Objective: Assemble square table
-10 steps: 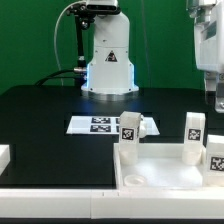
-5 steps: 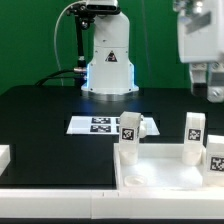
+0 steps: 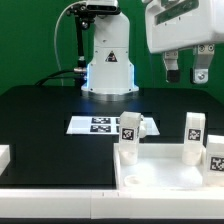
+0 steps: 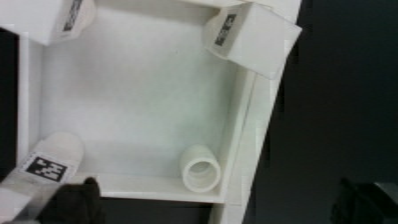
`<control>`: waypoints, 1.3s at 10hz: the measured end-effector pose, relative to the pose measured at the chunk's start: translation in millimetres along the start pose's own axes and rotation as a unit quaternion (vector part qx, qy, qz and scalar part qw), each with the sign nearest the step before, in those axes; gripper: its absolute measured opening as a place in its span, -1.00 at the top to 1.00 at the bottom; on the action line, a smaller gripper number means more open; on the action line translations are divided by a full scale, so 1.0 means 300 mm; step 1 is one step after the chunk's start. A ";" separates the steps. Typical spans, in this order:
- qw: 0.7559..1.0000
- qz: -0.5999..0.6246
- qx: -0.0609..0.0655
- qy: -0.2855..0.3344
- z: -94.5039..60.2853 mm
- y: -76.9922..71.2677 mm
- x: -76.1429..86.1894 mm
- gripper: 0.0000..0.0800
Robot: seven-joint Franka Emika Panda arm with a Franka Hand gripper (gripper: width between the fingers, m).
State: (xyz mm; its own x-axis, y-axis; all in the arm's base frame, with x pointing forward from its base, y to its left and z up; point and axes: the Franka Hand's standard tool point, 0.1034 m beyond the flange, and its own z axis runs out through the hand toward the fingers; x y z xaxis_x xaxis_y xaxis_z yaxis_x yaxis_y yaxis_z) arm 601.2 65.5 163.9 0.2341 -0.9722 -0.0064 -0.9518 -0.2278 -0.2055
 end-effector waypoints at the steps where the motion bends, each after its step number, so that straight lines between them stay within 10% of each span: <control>1: 1.000 -0.027 0.003 0.000 0.001 0.004 0.004 -0.62; 4: 0.997 -0.076 0.010 0.012 0.021 0.180 0.048 -0.62; 9: 0.984 -0.175 0.006 0.018 0.038 0.195 0.014 -0.62; 13: 0.947 -0.319 -0.020 0.009 0.064 0.291 -0.001 -0.62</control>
Offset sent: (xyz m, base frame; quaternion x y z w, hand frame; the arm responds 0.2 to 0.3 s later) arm -0.0726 -0.0284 -0.0163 0.0083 0.0443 -0.0812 0.9957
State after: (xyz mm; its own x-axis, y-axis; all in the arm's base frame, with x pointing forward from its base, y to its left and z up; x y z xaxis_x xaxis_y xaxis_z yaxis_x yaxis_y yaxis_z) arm 521.9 46.8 127.2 0.7617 -0.6361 0.1231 -0.6240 -0.7714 -0.1252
